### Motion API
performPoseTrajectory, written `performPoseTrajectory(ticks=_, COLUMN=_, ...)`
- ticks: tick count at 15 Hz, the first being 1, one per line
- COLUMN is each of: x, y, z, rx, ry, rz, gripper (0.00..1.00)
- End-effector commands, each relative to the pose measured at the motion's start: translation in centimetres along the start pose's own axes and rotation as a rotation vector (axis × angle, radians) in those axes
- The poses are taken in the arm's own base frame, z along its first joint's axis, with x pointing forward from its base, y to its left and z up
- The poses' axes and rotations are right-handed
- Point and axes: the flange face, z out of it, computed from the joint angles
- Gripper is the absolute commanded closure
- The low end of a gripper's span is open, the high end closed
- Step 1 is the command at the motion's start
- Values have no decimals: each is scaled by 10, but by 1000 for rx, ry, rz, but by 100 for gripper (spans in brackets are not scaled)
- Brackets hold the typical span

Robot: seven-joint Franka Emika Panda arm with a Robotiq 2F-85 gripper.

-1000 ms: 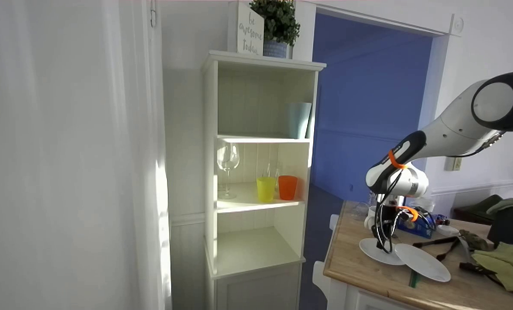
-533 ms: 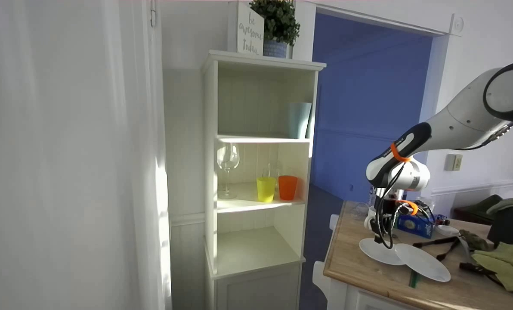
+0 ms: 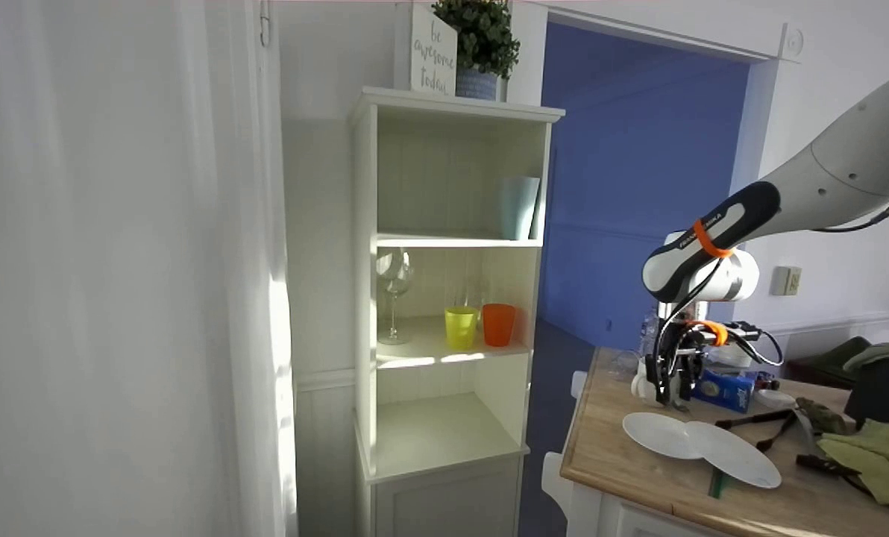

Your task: Unstack the two white plates

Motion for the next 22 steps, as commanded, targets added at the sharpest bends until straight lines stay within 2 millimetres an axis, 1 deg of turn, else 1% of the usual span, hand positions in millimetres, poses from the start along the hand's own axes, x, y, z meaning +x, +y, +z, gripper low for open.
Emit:
performPoseTrajectory(ticks=1, x=-5, y=-15, z=-20, rx=-50, ry=15, rz=195, gripper=3)
performPoseTrajectory(ticks=3, x=-1, y=-21, z=-20, rx=-84, ry=21, rz=300, gripper=0)
performPoseTrajectory(ticks=7, x=3, y=-21, z=-14, rx=-177, ry=40, rz=491, gripper=0)
performPoseTrajectory(ticks=9, x=4, y=-16, z=-9, rx=-234, ry=42, rz=583, gripper=0)
performPoseTrajectory(ticks=11, x=2, y=-6, z=1, rx=-287, ry=28, rz=676, gripper=0)
performPoseTrajectory(ticks=13, x=0, y=4, z=14, rx=-321, ry=-28, rz=769, gripper=0)
performPoseTrajectory(ticks=14, x=-2, y=7, z=20, rx=-306, ry=-62, rz=795, gripper=0)
performPoseTrajectory(ticks=15, x=-5, y=2, z=14, rx=-281, ry=-28, rz=732, gripper=0)
performPoseTrajectory(ticks=17, x=-5, y=4, z=20, rx=-287, ry=-40, rz=737, gripper=0)
performPoseTrajectory(ticks=22, x=-5, y=3, z=19, rx=-287, ry=-38, rz=735, gripper=0)
